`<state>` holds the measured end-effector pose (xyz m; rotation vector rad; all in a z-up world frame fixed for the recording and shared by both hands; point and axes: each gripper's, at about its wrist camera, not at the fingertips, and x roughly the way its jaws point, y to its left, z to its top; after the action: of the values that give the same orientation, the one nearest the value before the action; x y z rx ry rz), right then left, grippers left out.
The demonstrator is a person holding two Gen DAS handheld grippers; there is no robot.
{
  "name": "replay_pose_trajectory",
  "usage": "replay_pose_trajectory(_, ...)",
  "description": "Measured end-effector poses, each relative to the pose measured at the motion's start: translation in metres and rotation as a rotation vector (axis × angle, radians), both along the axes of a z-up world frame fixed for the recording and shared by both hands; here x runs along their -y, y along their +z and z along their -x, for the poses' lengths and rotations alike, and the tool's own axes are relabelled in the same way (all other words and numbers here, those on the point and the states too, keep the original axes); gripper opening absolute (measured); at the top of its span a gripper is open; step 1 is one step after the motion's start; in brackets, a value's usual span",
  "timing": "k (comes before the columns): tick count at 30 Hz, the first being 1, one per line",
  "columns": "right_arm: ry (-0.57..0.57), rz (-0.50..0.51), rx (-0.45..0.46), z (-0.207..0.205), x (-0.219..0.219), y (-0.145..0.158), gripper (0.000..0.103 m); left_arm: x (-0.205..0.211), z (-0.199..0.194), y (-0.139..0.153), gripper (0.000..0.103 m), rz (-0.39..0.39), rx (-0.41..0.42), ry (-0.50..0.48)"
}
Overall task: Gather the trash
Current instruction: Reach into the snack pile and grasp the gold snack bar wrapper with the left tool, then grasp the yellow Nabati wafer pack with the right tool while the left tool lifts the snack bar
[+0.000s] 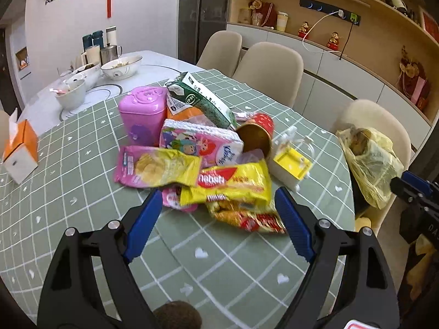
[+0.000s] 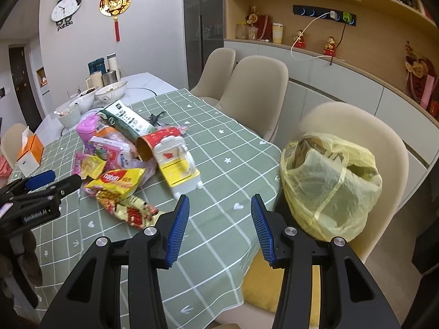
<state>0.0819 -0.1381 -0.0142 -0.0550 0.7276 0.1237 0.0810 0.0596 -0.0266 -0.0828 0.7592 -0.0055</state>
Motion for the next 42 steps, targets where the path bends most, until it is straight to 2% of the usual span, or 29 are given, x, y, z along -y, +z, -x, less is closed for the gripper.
replay_pose_trajectory(3,0.023,0.000,-0.005,-0.019,0.007,0.002,0.044,-0.012,-0.017,-0.007,0.080,0.005,-0.014,0.013)
replay_pose_trajectory(6,0.059,0.000,-0.013,-0.039,0.010,0.002,0.044,-0.027,-0.030,-0.015,0.081,0.066,-0.060,0.024)
replay_pose_trajectory(8,0.089,0.003,-0.020,-0.051,0.010,-0.001,0.044,-0.042,-0.039,-0.023,0.084,0.111,-0.095,0.074)
replay_pose_trajectory(13,0.176,0.004,-0.041,-0.078,0.009,-0.011,0.044,-0.067,-0.047,-0.027,0.084,0.142,-0.073,0.213)
replay_pose_trajectory(17,0.236,-0.035,-0.059,-0.093,0.013,-0.021,0.044,-0.074,-0.055,-0.035,0.084,0.158,-0.111,0.261)
replay_pose_trajectory(21,0.285,-0.046,-0.087,-0.099,0.011,-0.033,0.044,-0.069,-0.052,-0.044,0.084,0.238,-0.159,0.236)
replay_pose_trajectory(24,0.303,-0.036,-0.108,-0.097,0.010,-0.043,0.044,-0.045,-0.049,-0.051,0.083,0.223,-0.193,0.165)
replay_pose_trajectory(28,0.301,-0.039,-0.119,-0.096,0.015,-0.049,0.044,-0.021,-0.045,-0.062,0.074,0.272,-0.271,0.135)
replay_pose_trajectory(31,0.285,-0.050,-0.116,-0.098,0.025,-0.049,0.044,-0.005,-0.041,-0.063,0.069,0.276,-0.285,0.129)
replay_pose_trajectory(33,0.271,-0.059,-0.118,-0.102,0.029,-0.049,0.044,0.002,-0.044,-0.063,0.060,0.260,-0.300,0.132)
replay_pose_trajectory(37,0.283,-0.071,-0.112,-0.106,0.028,-0.045,0.044,0.002,-0.051,-0.069,0.034,0.248,-0.398,0.170)
replay_pose_trajectory(42,0.373,-0.083,-0.104,-0.104,0.003,-0.043,0.044,-0.016,-0.029,-0.039,0.025,0.231,-0.326,0.158)
